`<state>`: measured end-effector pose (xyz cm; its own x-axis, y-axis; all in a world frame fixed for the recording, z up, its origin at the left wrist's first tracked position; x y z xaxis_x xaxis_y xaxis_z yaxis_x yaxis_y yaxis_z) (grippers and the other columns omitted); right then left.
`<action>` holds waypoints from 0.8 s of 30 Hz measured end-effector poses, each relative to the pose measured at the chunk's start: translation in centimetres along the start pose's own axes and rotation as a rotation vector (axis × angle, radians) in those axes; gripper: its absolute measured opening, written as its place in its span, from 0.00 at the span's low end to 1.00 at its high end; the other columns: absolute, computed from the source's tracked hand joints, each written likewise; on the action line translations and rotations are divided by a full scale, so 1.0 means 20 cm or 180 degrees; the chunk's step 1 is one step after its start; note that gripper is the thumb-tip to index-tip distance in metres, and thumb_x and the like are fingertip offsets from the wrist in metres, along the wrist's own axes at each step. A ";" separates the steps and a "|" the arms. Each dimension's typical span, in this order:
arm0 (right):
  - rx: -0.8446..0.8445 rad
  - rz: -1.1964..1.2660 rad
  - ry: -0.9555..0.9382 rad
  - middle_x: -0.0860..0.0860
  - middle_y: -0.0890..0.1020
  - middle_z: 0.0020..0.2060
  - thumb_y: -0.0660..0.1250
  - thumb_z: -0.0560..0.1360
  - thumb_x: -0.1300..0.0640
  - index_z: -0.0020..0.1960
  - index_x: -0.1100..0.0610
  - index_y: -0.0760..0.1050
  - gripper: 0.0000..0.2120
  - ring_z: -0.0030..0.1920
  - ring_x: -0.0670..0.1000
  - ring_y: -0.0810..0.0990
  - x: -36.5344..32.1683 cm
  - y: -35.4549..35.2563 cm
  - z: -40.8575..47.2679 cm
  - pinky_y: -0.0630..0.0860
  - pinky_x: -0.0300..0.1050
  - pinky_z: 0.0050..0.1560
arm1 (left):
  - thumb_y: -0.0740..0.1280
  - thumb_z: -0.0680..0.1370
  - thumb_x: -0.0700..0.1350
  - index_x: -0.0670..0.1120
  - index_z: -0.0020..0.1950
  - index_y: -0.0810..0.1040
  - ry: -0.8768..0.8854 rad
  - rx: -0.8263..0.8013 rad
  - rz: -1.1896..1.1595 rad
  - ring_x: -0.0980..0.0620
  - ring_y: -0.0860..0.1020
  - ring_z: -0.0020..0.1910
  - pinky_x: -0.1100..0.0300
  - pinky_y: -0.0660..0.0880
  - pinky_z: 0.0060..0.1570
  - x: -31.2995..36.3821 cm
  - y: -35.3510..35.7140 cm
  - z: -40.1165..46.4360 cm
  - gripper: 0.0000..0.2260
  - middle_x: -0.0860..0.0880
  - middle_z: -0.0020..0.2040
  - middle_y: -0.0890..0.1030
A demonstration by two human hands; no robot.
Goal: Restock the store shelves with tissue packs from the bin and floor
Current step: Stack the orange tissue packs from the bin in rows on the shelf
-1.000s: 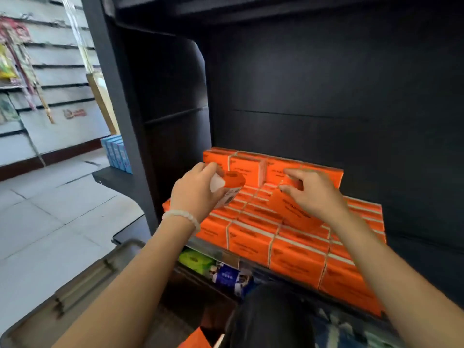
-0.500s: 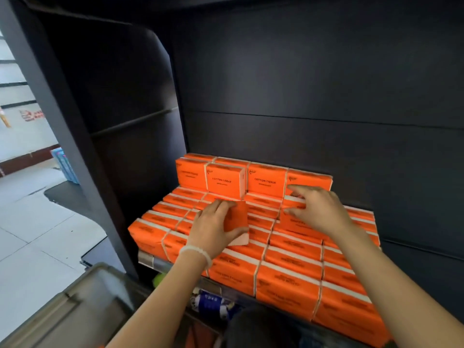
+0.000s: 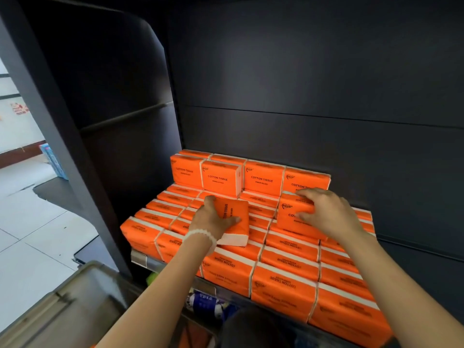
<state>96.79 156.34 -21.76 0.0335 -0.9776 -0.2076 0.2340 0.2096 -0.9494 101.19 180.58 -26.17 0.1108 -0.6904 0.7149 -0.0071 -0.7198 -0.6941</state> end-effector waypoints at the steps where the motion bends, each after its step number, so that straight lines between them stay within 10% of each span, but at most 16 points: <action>1: -0.0002 0.0009 -0.0002 0.48 0.74 0.65 0.70 0.72 0.48 0.70 0.46 0.68 0.27 0.65 0.51 0.72 0.00 0.00 0.00 0.69 0.50 0.64 | 0.75 0.69 0.53 0.50 0.73 0.56 -0.0015 0.0035 -0.0126 0.42 0.73 0.62 0.47 0.75 0.58 0.01 0.00 0.00 0.39 0.44 0.65 0.72; 7: -0.0147 0.0058 0.0123 0.48 0.72 0.66 0.71 0.72 0.49 0.70 0.45 0.66 0.29 0.65 0.51 0.71 0.06 -0.02 0.00 0.67 0.52 0.64 | 0.78 0.66 0.47 0.53 0.75 0.52 0.0273 0.0122 0.0002 0.42 0.70 0.65 0.47 0.72 0.62 0.14 0.01 0.03 0.46 0.43 0.64 0.73; 24: 0.0223 0.0692 0.0445 0.48 0.71 0.63 0.72 0.72 0.54 0.68 0.52 0.69 0.26 0.62 0.52 0.73 0.19 -0.03 0.06 0.71 0.47 0.60 | 0.69 0.74 0.48 0.57 0.63 0.71 0.1209 0.0083 0.0882 0.48 0.75 0.61 0.50 0.72 0.60 0.37 -0.01 0.10 0.19 0.52 0.61 0.77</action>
<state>98.05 152.54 -21.72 -0.0431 -0.8970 -0.4399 0.3028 0.4079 -0.8614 104.08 175.73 -20.90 -0.2634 -0.8372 0.4793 0.0403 -0.5060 -0.8616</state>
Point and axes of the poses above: each hand's wrist, its own z-axis towards the middle knuckle, its own y-axis out of the palm, x = y × z, the point moved 2 cm from there along z, towards the middle knuckle
